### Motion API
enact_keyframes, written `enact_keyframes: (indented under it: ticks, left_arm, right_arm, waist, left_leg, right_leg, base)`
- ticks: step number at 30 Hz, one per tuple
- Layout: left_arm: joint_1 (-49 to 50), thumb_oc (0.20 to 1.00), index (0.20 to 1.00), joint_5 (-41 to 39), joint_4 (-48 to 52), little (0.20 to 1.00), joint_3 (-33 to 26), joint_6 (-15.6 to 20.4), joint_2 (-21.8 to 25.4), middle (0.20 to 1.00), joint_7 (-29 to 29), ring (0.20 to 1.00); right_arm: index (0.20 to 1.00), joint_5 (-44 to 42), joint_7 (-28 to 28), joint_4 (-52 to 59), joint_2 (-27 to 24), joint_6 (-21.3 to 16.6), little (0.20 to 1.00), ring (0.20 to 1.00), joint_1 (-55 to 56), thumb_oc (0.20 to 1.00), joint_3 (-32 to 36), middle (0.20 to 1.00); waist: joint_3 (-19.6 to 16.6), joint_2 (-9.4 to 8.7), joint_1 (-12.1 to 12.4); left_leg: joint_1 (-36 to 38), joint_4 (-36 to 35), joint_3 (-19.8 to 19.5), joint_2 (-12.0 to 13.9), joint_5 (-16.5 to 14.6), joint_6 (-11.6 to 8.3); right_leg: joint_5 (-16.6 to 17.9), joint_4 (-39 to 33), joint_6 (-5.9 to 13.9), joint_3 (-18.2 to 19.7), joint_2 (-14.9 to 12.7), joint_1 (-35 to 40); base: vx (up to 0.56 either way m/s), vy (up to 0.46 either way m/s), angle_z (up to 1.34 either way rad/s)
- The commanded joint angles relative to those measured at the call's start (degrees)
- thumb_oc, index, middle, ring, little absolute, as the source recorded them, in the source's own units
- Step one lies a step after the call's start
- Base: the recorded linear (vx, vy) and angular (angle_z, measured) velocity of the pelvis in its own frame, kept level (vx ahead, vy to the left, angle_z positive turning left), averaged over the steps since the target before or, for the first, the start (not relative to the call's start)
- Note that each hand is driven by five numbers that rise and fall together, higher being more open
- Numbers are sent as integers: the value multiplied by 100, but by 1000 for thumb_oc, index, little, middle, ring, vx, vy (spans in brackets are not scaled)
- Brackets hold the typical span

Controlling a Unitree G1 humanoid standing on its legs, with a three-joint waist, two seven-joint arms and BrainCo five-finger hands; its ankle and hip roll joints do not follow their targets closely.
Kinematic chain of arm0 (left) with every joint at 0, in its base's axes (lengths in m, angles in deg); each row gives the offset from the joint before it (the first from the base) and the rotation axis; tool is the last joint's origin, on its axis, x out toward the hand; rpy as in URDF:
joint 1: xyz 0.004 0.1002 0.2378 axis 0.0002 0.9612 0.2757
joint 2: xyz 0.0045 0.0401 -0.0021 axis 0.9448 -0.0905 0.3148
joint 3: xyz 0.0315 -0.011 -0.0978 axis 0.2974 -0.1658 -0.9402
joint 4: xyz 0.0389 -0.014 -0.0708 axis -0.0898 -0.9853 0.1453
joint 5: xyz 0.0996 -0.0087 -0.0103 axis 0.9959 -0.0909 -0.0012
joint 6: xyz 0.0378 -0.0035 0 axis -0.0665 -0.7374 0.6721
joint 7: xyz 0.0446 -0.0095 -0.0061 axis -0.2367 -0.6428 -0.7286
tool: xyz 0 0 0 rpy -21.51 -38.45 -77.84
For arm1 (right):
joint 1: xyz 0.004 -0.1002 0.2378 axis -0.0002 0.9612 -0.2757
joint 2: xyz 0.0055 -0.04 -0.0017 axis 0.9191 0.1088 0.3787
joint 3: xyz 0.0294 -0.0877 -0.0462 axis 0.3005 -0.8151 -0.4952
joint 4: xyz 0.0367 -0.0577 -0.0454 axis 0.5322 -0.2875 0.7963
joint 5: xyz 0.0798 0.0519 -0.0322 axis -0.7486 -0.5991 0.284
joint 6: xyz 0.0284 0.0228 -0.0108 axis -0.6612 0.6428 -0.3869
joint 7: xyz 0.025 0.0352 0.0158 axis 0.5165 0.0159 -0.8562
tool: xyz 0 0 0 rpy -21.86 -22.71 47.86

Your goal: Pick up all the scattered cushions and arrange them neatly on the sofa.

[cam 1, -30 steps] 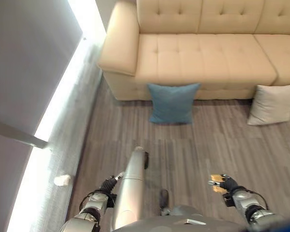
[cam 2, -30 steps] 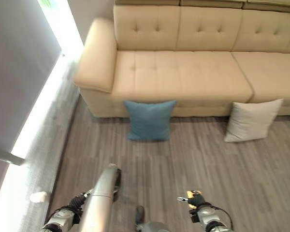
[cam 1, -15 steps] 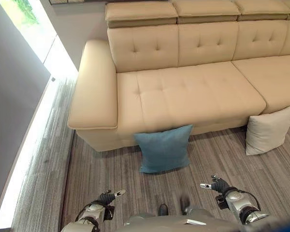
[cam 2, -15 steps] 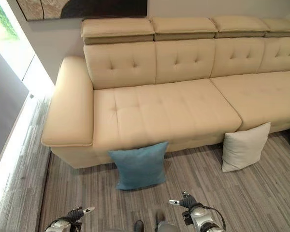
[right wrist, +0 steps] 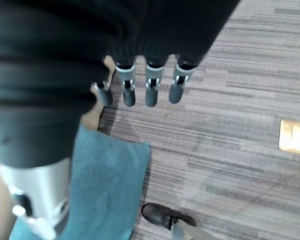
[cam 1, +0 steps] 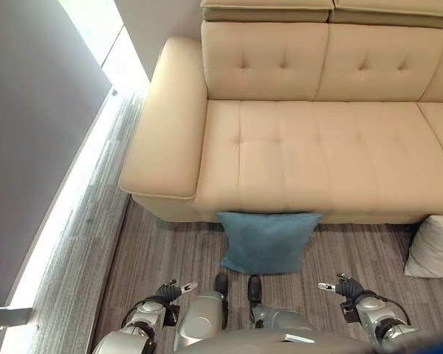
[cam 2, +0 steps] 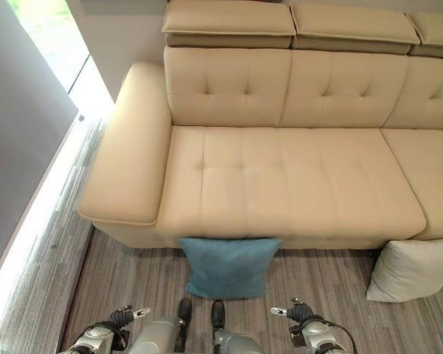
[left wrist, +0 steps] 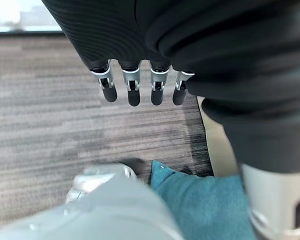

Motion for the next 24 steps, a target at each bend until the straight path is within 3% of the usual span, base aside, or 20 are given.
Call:
enact_keyframes:
  ticks: [1, 7, 12, 16, 24]
  left_arm:
    - [35, 1000, 1000, 160, -135, 1000, -14, 41, 98, 1000, -63, 1000]
    - [56, 1000, 1000, 117, -126, 1000, -159, 46, 136, 1000, -84, 1000]
    - [31, 1000, 1000, 148, -136, 1000, -215, 85, 194, 1000, -133, 1000]
    - [20, 1000, 1000, 116, -99, 1000, -194, 138, 213, 1000, -137, 1000]
    - [-175, 1000, 1000, 68, 216, 1000, 35, 115, 71, 1000, -76, 1000]
  right_arm:
    - [1000, 18, 12, 206, -109, -66, 1000, 1000, 21, 1000, -122, 1000]
    - [1000, 80, -18, 280, -72, -92, 1000, 1000, -158, 1000, -251, 1000]
    - [1000, 96, -14, 314, -85, -93, 1000, 1000, -233, 1000, -272, 1000]
    - [1000, 83, 11, 488, -164, -116, 1000, 1000, -174, 1000, -292, 1000]
    - [1000, -71, 72, 394, -309, -100, 1000, 1000, 65, 1000, -10, 1000]
  waist:
    - [-435, 112, 71]
    - [-346, 240, 187]
    - [-436, 289, 207]
    - [-434, 89, 163]
    - [-274, -13, -153]
  left_leg:
    - [519, -134, -300, 89, 519, -118]
    - [771, -300, -410, 114, 578, -105]
    - [796, -239, -586, 296, 464, -125]
    - [601, -85, -521, 553, 449, -122]
    - [192, 355, -142, 856, 475, -170]
  right_leg:
    - [175, 458, 581, 72, -193, 255]
    - [134, 1396, 650, 64, -108, -69]
    - [91, 768, 633, 30, -714, -160]
    - [175, 488, 737, 118, -651, -59]
    - [250, 322, 712, -33, -495, 79]
  base:
    - [60, 135, -50]
    - [34, 86, -40]
    - [61, -155, 1]
    - [29, -360, 15]
    - [-43, -203, 46]
